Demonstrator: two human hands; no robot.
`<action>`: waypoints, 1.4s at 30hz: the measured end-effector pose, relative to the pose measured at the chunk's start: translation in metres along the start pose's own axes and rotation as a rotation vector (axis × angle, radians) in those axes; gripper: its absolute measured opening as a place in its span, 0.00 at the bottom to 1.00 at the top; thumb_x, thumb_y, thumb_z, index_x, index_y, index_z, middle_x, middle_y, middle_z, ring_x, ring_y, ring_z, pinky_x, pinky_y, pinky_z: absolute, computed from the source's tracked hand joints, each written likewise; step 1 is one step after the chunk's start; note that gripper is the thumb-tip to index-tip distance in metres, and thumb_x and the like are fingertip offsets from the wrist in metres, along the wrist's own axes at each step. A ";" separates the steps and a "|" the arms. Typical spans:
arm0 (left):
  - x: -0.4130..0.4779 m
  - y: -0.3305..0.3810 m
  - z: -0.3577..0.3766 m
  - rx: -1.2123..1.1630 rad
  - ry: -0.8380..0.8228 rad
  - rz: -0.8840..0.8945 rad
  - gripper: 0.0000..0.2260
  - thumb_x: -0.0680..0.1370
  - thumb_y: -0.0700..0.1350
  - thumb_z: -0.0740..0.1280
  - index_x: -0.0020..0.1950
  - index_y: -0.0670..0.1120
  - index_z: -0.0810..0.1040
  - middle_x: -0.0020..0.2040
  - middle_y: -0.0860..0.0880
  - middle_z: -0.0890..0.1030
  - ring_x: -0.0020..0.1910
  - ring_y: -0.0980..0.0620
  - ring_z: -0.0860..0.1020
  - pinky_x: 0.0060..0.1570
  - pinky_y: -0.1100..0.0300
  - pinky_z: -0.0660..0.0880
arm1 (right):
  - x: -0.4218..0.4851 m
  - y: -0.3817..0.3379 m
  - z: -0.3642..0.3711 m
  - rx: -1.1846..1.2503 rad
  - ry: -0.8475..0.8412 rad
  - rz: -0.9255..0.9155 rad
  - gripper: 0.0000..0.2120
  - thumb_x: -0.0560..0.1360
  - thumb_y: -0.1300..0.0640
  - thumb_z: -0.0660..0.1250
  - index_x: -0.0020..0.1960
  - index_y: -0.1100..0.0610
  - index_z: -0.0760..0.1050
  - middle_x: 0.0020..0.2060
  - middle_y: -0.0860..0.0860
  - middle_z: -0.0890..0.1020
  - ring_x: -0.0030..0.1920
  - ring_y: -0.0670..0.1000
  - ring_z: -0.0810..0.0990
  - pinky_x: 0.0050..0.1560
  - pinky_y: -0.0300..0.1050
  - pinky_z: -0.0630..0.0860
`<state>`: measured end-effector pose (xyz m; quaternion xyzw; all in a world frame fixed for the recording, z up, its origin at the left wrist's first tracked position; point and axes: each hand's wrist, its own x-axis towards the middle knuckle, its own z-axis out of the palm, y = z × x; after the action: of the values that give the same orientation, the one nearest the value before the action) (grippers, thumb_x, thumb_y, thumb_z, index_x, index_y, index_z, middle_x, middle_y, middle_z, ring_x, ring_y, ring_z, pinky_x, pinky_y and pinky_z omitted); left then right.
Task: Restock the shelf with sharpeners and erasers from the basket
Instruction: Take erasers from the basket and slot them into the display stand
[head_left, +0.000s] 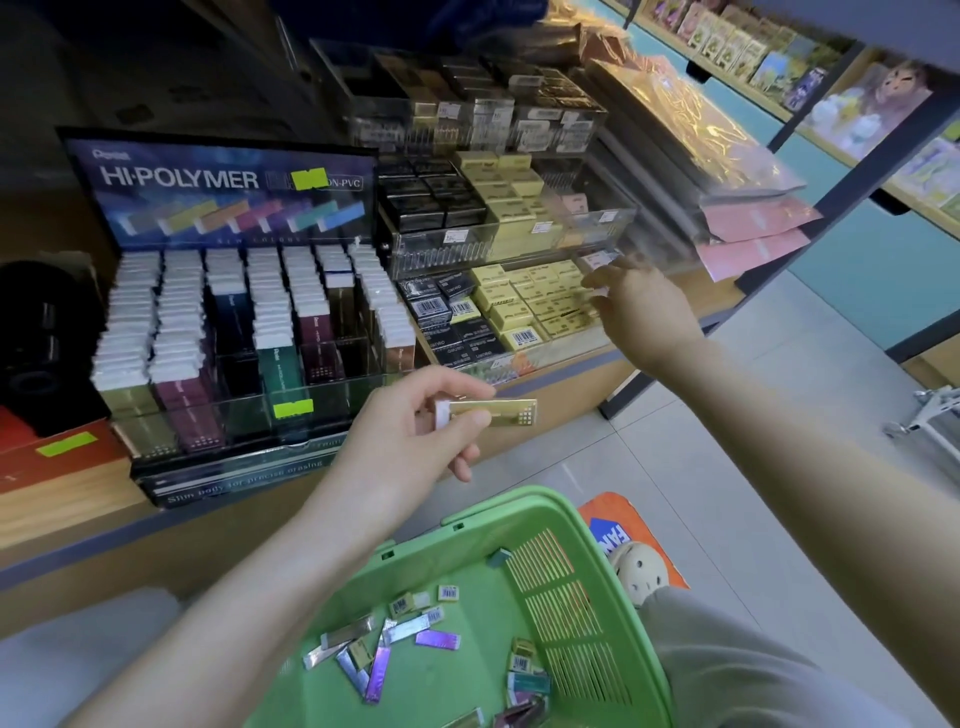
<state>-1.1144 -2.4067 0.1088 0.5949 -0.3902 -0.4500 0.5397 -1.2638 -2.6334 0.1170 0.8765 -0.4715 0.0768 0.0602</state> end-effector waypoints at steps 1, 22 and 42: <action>0.000 -0.001 -0.001 0.015 0.022 0.023 0.07 0.75 0.37 0.69 0.48 0.48 0.78 0.35 0.49 0.79 0.27 0.58 0.77 0.32 0.70 0.73 | -0.008 -0.009 -0.003 0.094 0.050 -0.012 0.11 0.78 0.61 0.62 0.58 0.58 0.78 0.56 0.56 0.78 0.54 0.58 0.77 0.46 0.49 0.73; -0.046 -0.001 -0.092 0.751 0.440 0.584 0.06 0.76 0.43 0.63 0.52 0.44 0.76 0.49 0.51 0.73 0.49 0.55 0.69 0.50 0.63 0.64 | -0.109 -0.146 -0.059 0.709 -0.102 -0.294 0.11 0.76 0.58 0.67 0.50 0.50 0.65 0.40 0.49 0.81 0.41 0.47 0.80 0.45 0.50 0.77; -0.052 -0.014 -0.130 0.913 0.364 0.448 0.14 0.77 0.41 0.65 0.62 0.43 0.74 0.60 0.49 0.73 0.64 0.52 0.68 0.62 0.59 0.62 | -0.052 -0.181 -0.061 0.626 0.025 -0.257 0.04 0.78 0.58 0.65 0.50 0.55 0.70 0.37 0.46 0.76 0.36 0.42 0.74 0.38 0.35 0.70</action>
<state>-1.0055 -2.3180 0.1027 0.7397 -0.5635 0.0019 0.3678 -1.1458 -2.4803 0.1610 0.9037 -0.3099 0.2202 -0.1970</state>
